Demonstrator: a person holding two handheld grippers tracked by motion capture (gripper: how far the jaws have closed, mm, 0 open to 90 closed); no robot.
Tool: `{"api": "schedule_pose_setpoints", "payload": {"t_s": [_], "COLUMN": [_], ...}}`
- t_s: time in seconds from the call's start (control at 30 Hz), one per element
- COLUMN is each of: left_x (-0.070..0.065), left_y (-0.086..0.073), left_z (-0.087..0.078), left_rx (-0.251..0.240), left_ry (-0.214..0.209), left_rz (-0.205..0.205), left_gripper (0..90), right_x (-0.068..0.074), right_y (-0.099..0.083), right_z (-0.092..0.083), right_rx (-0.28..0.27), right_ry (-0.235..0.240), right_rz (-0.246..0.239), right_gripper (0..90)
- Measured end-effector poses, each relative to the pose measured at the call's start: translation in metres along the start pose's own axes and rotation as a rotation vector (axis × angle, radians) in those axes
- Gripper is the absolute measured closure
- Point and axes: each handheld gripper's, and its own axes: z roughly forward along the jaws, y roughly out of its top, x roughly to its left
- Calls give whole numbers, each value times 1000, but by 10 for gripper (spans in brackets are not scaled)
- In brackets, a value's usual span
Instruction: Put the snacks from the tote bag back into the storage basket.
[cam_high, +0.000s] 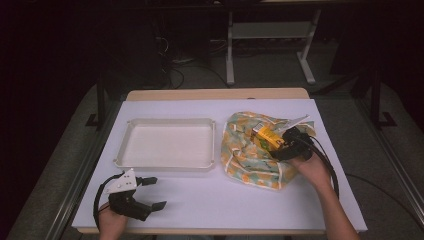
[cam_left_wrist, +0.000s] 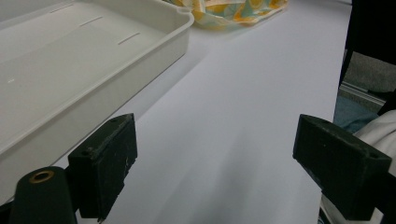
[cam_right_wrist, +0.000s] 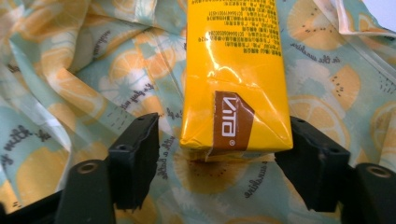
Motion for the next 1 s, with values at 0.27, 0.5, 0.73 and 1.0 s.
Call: {"api": "schedule_pose_setpoints", "payload": {"t_s": [0.27,0.5,0.73,1.0], "left_x": [0,0,0,0], "left_y": [0,0,0,0], "left_z": [1,0,1,1], "left_rx": [-1,0,-2,-1], "left_ry": [-1,-1,-3,-4], "left_rz": [-1,-4,-2,-2], "left_gripper": [132,132,132,132], "right_x": [0,0,-1,-1], "right_y": [0,-1,-2,-2], "right_z": [4,7,11,13], "right_rx": [11,12,27,35], "right_ry": [-15,-30,-39,-36], "right_rz": [-9,-10,-7,3], "right_gripper": [367,397,430,469]}}
